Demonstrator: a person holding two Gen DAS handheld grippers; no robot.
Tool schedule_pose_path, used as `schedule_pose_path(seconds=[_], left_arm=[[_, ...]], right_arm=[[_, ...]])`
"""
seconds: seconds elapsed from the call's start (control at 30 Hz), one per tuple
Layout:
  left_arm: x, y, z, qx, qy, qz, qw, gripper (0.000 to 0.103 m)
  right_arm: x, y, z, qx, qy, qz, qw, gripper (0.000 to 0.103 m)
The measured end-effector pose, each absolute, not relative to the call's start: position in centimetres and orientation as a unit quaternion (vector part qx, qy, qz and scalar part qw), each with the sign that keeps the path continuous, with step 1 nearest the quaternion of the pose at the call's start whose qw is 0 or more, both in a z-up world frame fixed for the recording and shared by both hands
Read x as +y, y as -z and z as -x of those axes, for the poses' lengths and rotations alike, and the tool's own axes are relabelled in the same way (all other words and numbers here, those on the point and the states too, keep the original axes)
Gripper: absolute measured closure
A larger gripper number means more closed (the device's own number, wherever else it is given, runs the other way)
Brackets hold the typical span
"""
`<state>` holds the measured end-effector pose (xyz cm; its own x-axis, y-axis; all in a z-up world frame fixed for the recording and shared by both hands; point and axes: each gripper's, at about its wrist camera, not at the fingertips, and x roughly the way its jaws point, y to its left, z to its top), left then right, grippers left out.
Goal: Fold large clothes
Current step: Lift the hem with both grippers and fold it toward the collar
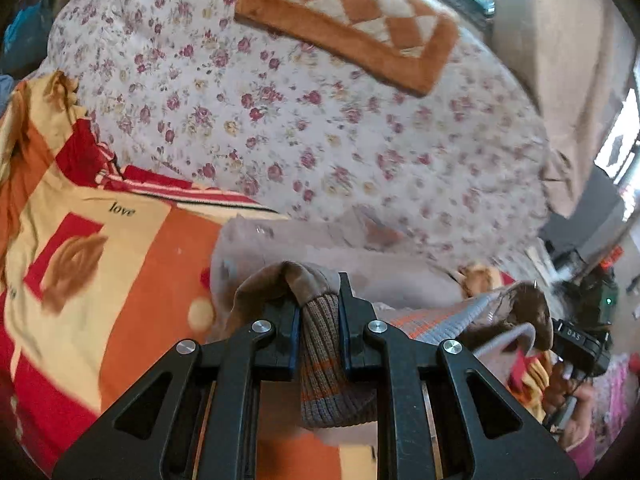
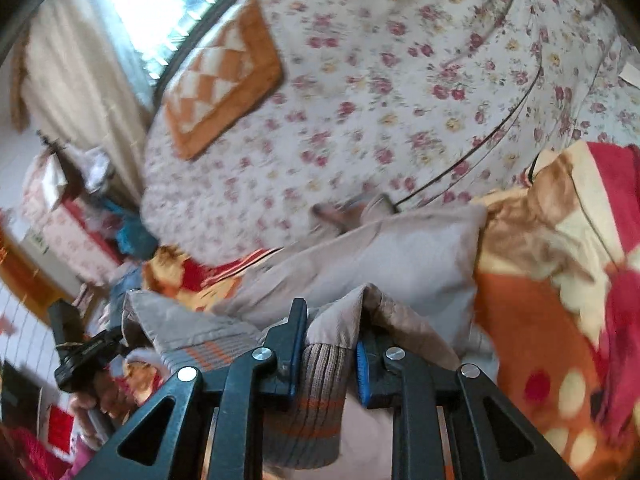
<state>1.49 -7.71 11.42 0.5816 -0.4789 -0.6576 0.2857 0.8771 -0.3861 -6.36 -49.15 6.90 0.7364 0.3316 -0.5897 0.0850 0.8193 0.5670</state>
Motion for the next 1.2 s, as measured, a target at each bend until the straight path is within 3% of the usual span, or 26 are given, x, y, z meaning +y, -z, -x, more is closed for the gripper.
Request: schedule_pose_path(seconds=[0.3,0.33,0.37,0.4,0.43,0.5,0.57,0.6,0.77,0.93,1.13,1.2], left_arm=[[-11.0,-4.2,-13.0,0.457,0.179,0.119,0.863,0.089],[-11.1,-3.6,-13.6,0.462,0.182,0.123,0.859,0.086],[-11.1,-2.6,-14.9,0.476,0.184,0.127,0.850,0.082],[-10.9,-2.1,-15.6,0.487,0.185,0.134,0.843,0.077],[-10.5,-1.9,-16.1,0.495,0.187,0.146,0.836,0.074],[-9.5,-2.4,-16.2,0.492,0.189,0.165,0.834,0.043],[-8.1,-4.1,-15.3,0.459,0.183,0.171,0.852,0.027],[-7.6,-4.8,-14.7,0.449,0.183,0.170,0.858,0.024],[-7.8,-4.4,-11.5,0.480,0.135,0.110,0.860,0.024],[-9.3,-0.8,-9.2,0.507,0.093,0.025,0.856,0.024],[-8.3,1.0,-10.1,0.511,0.092,0.048,0.853,0.024],[-8.4,0.6,-10.4,0.506,0.088,0.050,0.857,0.024]], right_arm=[[-53.7,-1.1,-4.4,0.389,-0.019,-0.324,0.862,0.084],[-54.0,-0.3,-5.7,0.403,-0.015,-0.317,0.859,0.079],[-54.2,0.1,-6.1,0.412,-0.006,-0.310,0.857,0.059],[-54.6,0.3,-6.3,0.415,0.012,-0.304,0.857,0.052],[-55.3,0.1,-6.1,0.406,0.027,-0.305,0.861,0.051],[-56.6,-0.9,-4.5,0.380,0.022,-0.330,0.864,0.050],[-56.4,-2.2,-2.7,0.368,-0.001,-0.329,0.870,0.050],[-55.4,-2.8,-2.2,0.370,-0.019,-0.306,0.877,0.050],[-47.7,-2.2,-3.6,0.427,-0.072,-0.184,0.882,0.051],[-44.2,4.3,-9.9,0.490,0.006,-0.100,0.866,0.050],[-44.1,1.9,-9.9,0.465,0.020,-0.150,0.872,0.050],[-42.4,1.3,-9.9,0.466,0.000,-0.125,0.876,0.040]])
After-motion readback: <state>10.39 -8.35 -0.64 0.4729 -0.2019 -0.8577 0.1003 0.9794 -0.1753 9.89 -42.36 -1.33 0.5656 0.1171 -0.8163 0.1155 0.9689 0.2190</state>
